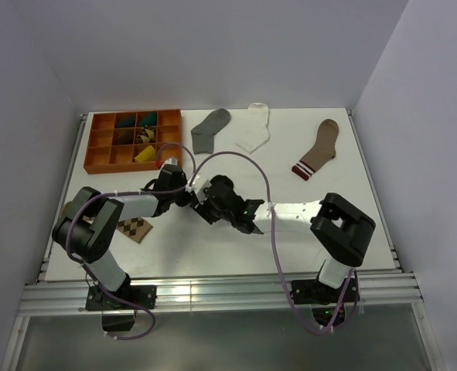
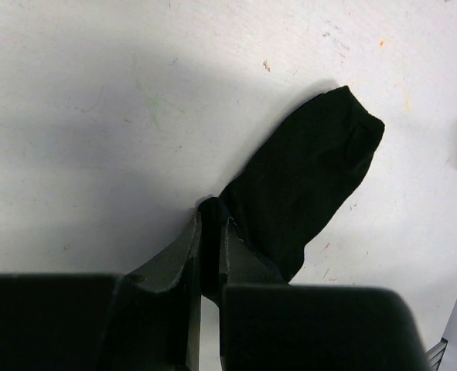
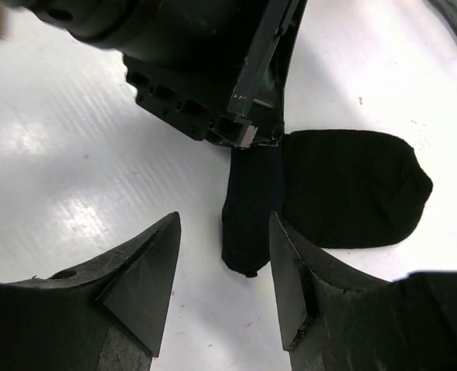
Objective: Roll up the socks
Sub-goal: Roll the sock at the center of the board.
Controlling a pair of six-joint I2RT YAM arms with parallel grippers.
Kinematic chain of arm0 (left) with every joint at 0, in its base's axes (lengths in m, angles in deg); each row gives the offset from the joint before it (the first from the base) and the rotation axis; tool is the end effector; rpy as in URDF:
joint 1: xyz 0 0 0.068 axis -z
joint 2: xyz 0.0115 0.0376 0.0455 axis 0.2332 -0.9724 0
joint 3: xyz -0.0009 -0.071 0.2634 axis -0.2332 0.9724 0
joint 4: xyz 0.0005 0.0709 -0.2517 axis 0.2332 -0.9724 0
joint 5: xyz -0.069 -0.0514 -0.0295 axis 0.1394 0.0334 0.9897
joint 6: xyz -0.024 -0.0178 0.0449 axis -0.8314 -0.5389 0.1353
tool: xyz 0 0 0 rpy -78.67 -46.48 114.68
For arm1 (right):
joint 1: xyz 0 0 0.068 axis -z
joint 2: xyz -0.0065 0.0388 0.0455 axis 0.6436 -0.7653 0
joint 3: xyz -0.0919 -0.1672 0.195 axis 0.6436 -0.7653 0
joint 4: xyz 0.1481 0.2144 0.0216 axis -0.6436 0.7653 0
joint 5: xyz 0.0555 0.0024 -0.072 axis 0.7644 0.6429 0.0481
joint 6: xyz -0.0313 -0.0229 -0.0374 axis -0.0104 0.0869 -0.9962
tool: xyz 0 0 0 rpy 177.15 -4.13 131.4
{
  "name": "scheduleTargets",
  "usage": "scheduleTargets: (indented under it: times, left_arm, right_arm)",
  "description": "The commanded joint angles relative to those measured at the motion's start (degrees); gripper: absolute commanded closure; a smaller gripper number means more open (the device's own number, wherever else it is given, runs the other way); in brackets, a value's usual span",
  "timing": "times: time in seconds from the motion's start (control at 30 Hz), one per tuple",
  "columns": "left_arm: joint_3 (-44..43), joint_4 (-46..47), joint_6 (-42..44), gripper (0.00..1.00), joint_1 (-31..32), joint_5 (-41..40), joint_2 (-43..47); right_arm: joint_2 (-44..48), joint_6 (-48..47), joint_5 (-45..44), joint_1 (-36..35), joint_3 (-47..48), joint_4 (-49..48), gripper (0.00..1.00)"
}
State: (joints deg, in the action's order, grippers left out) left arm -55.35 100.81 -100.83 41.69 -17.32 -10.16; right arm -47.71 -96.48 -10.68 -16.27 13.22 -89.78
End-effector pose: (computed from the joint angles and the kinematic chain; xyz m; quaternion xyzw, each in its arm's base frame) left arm 0.2823 -0.1528 0.1369 -0.2062 0.8908 -0.2807 0.2919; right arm 0.2012 0.2947 0.1940 -0.4390 0.7551 0.1548 0.4617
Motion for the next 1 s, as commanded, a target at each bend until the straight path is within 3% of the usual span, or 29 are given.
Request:
scheduleTargets:
  times: [0.0, 0.73, 0.77, 0.87, 0.9, 0.97]
  left_arm:
    - [-0.17, -5.09, 1.87, 1.0, 0.18, 1.12, -1.71]
    - [-1.04, -5.44, 2.4, 1.0, 0.18, 2.79, -1.88]
    - [-1.04, -5.44, 2.4, 1.0, 0.18, 2.96, -1.88]
    - [-0.96, -5.18, 2.4, 0.99, 0.18, 3.49, -1.53]
    - [-0.96, -5.17, 2.23, 0.96, 0.18, 3.49, -1.1]
    - [-0.52, -4.39, 2.14, 0.86, 0.18, 3.49, -0.57]
  right_arm:
    - [-2.83, -3.63, -7.05, -1.41, 1.62, -3.54, 0.43]
    - [-14.18, -2.32, -11.36, -2.2, 1.54, -3.98, 0.49]
    - [-14.27, -2.23, -11.1, -2.2, 1.45, -3.81, 0.51]
    - [-14.1, -1.61, -9.35, -2.11, 1.01, -3.28, 0.69]
    - [-13.92, -1.35, -8.73, -2.11, 1.1, -2.84, 0.81]
    - [-13.13, -1.26, -6.72, -1.85, 1.36, -1.71, 0.92]
